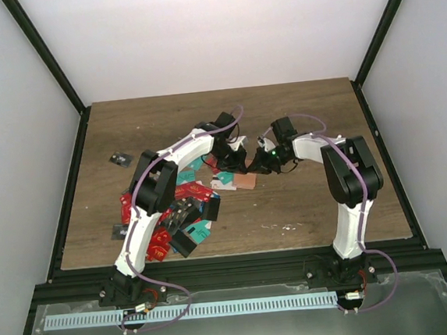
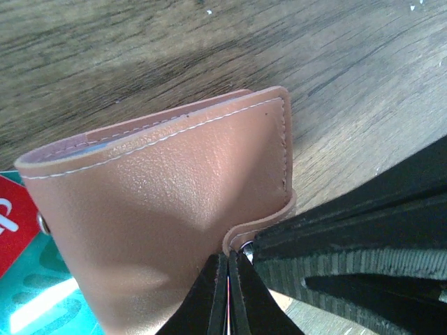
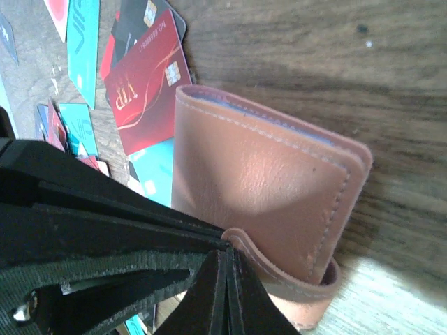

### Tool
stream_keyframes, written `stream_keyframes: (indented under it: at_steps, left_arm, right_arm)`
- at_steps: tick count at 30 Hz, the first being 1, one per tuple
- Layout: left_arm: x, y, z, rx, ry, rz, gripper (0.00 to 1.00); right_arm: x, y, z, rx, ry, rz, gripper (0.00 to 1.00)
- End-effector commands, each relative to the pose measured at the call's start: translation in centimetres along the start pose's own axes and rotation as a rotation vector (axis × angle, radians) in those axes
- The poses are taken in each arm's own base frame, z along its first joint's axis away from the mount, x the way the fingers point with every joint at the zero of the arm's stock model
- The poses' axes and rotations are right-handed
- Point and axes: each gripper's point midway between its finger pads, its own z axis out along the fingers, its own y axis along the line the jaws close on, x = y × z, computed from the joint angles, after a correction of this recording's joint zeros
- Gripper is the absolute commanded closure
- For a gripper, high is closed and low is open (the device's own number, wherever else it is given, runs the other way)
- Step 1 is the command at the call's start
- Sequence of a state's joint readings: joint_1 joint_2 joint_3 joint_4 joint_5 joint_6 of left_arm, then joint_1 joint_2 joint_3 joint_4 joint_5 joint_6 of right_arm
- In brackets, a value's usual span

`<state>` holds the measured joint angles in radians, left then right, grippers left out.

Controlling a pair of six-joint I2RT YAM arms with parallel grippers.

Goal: Put the credit cards into the card holder
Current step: Close the card holder at the center of the board.

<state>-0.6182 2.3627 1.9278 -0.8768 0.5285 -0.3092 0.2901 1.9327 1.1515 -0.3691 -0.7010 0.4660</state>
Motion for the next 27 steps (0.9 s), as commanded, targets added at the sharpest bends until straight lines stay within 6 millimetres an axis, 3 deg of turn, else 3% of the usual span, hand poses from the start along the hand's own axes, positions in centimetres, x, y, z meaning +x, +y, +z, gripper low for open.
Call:
stream_keyframes:
  at_steps: [1, 14, 19, 22, 27]
  left_arm:
    - [0.4, 1.1, 1.8, -0.022, 0.032, 0.013, 0.96]
    - [1.3, 2.1, 2.8, -0.037, 0.059, -0.013, 0.96]
    - [1.7, 2.8, 3.0, -0.067, 0.064, -0.024, 0.96]
    - [0.9, 2.0, 1.8, -0.069, 0.028, -0.005, 0.94]
    - [-0.8, 0.1, -0.8, -0.048, -0.037, 0.022, 0.80]
  right_arm:
    - [1.0, -4.8, 1.5, 0.165, 0.040, 0.091, 0.99]
    - [5.2, -7.4, 2.3, 0.205, 0.085, 0.111, 0.99]
    - [3.1, -6.3, 1.9, 0.194, 0.027, 0.069, 0.99]
    - [0.6, -4.1, 1.1, 0.153, -0.023, 0.024, 0.99]
    - [-2.5, -0.1, -0.7, 0.090, -0.086, -0.038, 0.99]
